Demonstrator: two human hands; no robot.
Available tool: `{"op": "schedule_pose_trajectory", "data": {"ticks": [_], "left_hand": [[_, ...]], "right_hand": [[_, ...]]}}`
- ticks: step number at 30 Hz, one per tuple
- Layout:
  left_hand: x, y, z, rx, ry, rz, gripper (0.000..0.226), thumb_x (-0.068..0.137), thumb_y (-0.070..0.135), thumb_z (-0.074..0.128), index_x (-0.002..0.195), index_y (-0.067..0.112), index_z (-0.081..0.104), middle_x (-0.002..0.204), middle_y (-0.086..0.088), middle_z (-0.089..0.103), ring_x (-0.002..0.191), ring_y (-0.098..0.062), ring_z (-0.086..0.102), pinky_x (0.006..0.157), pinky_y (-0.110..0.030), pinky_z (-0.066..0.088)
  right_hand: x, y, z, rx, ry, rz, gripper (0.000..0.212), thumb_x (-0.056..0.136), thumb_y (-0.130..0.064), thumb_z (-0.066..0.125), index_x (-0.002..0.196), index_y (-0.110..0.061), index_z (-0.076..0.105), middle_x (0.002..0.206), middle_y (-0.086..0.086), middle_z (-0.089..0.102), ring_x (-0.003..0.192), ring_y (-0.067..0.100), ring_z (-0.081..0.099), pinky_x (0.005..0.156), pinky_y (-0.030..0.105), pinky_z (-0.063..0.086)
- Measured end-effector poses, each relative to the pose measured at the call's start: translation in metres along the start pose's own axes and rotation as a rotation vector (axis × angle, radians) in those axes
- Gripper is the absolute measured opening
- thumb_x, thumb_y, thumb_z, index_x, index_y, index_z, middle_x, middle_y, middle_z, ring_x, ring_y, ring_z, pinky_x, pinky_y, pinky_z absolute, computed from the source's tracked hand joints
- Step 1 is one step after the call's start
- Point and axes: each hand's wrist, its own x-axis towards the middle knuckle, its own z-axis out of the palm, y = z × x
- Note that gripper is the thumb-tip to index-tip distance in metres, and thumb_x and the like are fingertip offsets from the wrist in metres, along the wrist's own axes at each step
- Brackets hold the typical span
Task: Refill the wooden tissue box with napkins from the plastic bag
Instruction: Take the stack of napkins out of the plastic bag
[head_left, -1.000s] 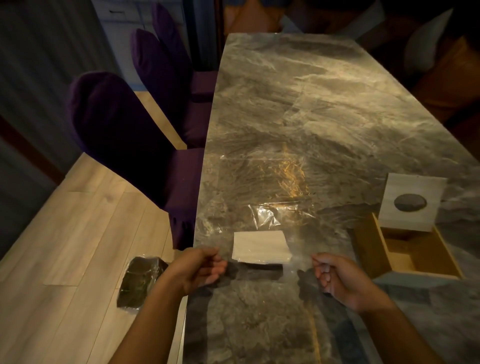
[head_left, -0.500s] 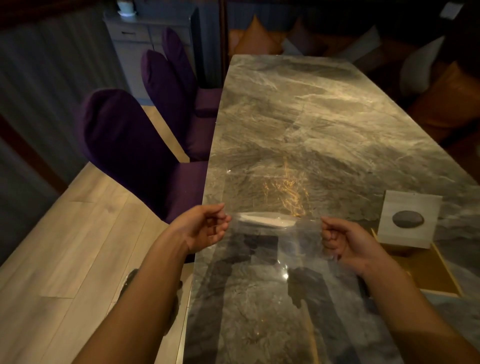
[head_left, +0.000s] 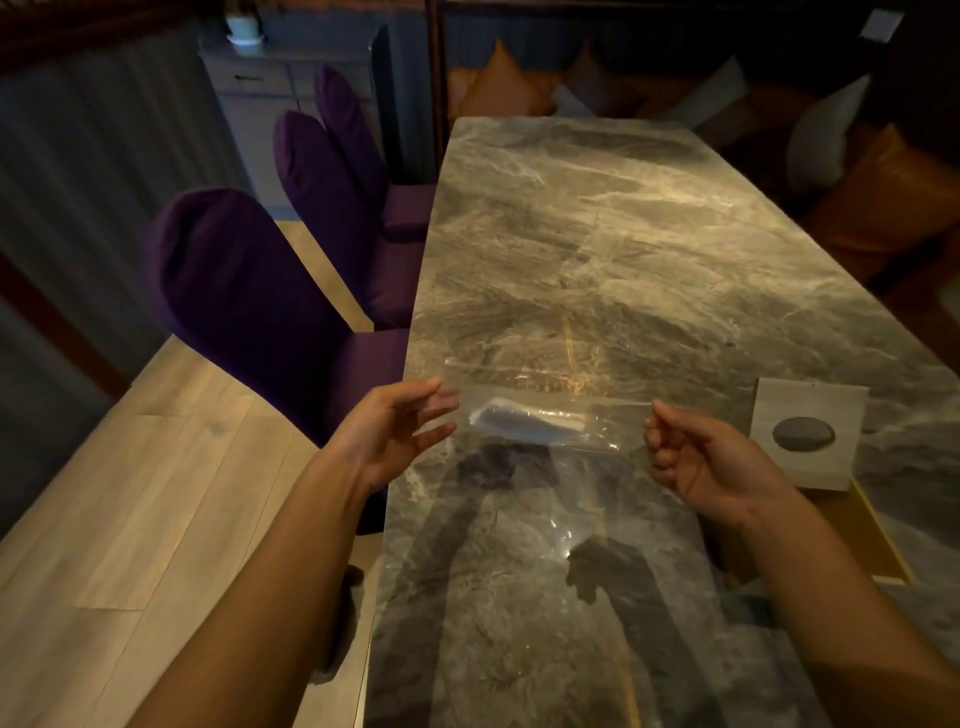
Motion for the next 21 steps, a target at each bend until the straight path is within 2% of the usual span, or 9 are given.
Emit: {"op": "schedule_pose_trajectory", "data": {"ticks": [3,6,9,11,13,15,17,20,21], "left_hand": [[-0.007,-0.02,-0.015,0.001,-0.055,0.01,0.022,0.078,-0.002,0.056,0.064,0.01,0.068,0.113,-0.01,0.065,0.107,-0.02,0.06,0.089,-0.03,0.051],[-0.012,-0.042,-0.039,0.115,-0.166,-0.138,0.024,0.065,-0.008,0.063,0.086,0.003,0.068,0.103,-0.014,0.065,0.09,-0.021,0.064,0.066,-0.024,0.057],[-0.02,-0.059,-0.056,0.283,-0.221,-0.347,0.027,0.07,-0.016,0.056,0.093,-0.002,0.059,0.104,-0.019,0.066,0.088,-0.026,0.068,0.07,-0.031,0.058],[-0.026,-0.067,-0.063,0.432,-0.219,-0.424,0.03,0.073,-0.01,0.062,0.101,-0.001,0.062,0.105,-0.022,0.064,0.089,-0.03,0.066,0.072,-0.033,0.056],[-0.027,-0.076,-0.071,0.408,-0.123,-0.483,0.036,0.071,0.004,0.071,0.106,0.002,0.063,0.108,-0.021,0.068,0.093,-0.031,0.067,0.077,-0.036,0.055],[-0.025,-0.08,-0.074,0.309,-0.065,-0.515,0.028,0.076,0.017,0.07,0.101,0.006,0.067,0.102,-0.017,0.071,0.085,-0.026,0.069,0.07,-0.036,0.056],[-0.02,-0.084,-0.076,0.28,0.015,-0.532,0.022,0.08,0.026,0.067,0.091,0.008,0.07,0.089,-0.013,0.072,0.076,-0.022,0.069,0.064,-0.033,0.056],[-0.007,-0.089,-0.073,0.267,0.145,-0.528,0.025,0.086,0.026,0.062,0.097,0.005,0.069,0.078,-0.01,0.071,0.065,-0.02,0.067,0.056,-0.029,0.057],[-0.003,-0.09,-0.071,0.273,0.174,-0.53,0.024,0.087,0.025,0.061,0.097,0.004,0.068,0.076,-0.01,0.073,0.062,-0.019,0.069,0.054,-0.028,0.057]], "right_hand": [[-0.006,0.022,-0.016,-0.027,-0.035,-0.008,0.006,0.069,-0.009,0.062,0.07,-0.009,0.067,0.065,0.004,0.065,0.057,0.011,0.06,0.05,0.022,0.05],[-0.013,0.051,-0.034,-0.15,-0.02,0.102,0.022,0.062,0.004,0.065,0.083,-0.002,0.067,0.087,0.014,0.067,0.083,0.025,0.063,0.072,0.036,0.051],[-0.021,0.076,-0.046,-0.239,-0.124,0.287,0.039,0.05,0.001,0.084,0.087,0.002,0.071,0.101,0.023,0.068,0.093,0.031,0.067,0.08,0.04,0.054],[-0.022,0.089,-0.055,-0.211,-0.163,0.392,0.061,0.041,-0.011,0.092,0.095,0.005,0.07,0.104,0.026,0.068,0.094,0.033,0.068,0.079,0.041,0.056],[-0.021,0.097,-0.059,-0.172,-0.161,0.401,0.071,0.049,-0.026,0.09,0.106,0.007,0.064,0.105,0.03,0.067,0.093,0.038,0.067,0.079,0.043,0.057],[-0.018,0.102,-0.058,-0.154,-0.092,0.377,0.064,0.063,-0.036,0.081,0.108,0.005,0.061,0.105,0.032,0.066,0.094,0.041,0.066,0.082,0.048,0.054],[-0.013,0.105,-0.055,-0.15,-0.005,0.344,0.05,0.073,-0.033,0.067,0.107,0.002,0.059,0.099,0.03,0.068,0.089,0.041,0.067,0.084,0.051,0.051],[-0.004,0.107,-0.047,-0.152,0.068,0.305,0.04,0.071,-0.027,0.065,0.097,0.003,0.06,0.083,0.025,0.071,0.072,0.035,0.069,0.068,0.044,0.056],[-0.001,0.107,-0.045,-0.147,0.081,0.299,0.036,0.07,-0.026,0.066,0.092,0.002,0.062,0.081,0.024,0.072,0.07,0.034,0.069,0.069,0.044,0.056]]}}
